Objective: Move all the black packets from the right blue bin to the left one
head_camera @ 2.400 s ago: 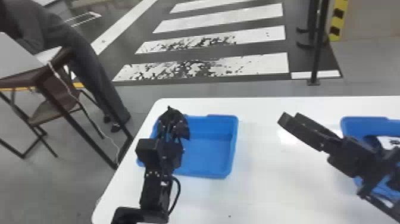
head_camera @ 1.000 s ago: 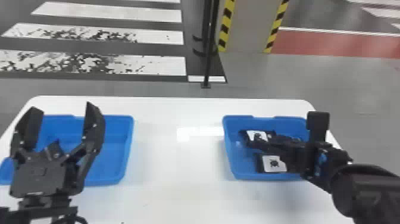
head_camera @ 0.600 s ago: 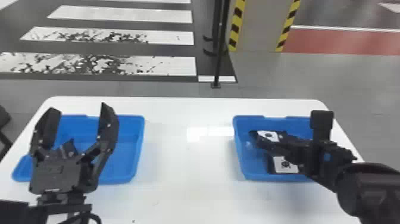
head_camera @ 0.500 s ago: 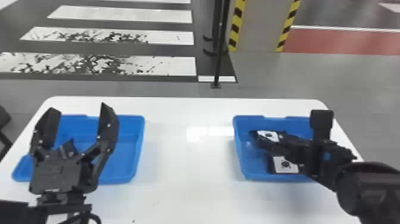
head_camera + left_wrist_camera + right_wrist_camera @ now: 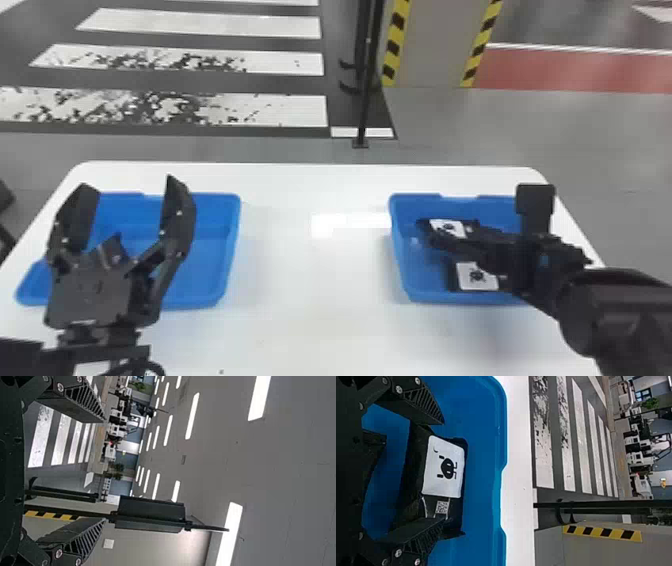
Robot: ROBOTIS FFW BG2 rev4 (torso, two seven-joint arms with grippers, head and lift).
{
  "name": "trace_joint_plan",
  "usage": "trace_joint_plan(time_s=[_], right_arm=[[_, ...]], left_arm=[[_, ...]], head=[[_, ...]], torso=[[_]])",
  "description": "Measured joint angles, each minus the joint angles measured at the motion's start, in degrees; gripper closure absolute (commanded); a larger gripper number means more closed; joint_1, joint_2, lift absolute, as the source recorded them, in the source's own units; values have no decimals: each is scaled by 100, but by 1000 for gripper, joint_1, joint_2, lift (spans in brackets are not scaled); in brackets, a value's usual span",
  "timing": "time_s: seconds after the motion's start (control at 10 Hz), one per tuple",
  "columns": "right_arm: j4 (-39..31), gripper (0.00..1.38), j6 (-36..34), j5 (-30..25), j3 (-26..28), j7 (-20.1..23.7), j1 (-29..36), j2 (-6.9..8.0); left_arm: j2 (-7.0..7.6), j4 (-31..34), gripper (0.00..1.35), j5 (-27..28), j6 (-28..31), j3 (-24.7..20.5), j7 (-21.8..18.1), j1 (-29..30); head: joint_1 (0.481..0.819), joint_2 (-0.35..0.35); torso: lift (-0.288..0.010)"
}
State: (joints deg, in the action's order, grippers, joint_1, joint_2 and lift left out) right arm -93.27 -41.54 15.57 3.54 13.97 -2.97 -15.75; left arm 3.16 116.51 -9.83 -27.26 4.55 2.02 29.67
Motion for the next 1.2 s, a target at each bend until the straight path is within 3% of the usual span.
trace_joint_plan(time_s=[0.1,0.2,0.6,0.9,1.2], right_arm=[[58,377,-7,-13,0,-33,-37,1],[176,717,-38,35,0,-36,-94,-3],[561,1156,-196,463,1,-30,-163,-22],[442,1157,646,851,22,-26,158,36],[-173,1156,1498,1220,111,178,651,91]], left_arm=[[0,0,157,2,10,0,-6,0],[0,-6,159,2,11,0,-9,0],[-9,-26,162,12,12,-3,-9,0],[-9,-51,159,9,-27,-8,-9,0],[6,-56,157,-304,-202,132,-8,-45]], head=[[695,-85],[695,-87],[695,-83],[695,-66],[695,-51]], torso=[[-140],[-140],[-140],[-140],[-140]])
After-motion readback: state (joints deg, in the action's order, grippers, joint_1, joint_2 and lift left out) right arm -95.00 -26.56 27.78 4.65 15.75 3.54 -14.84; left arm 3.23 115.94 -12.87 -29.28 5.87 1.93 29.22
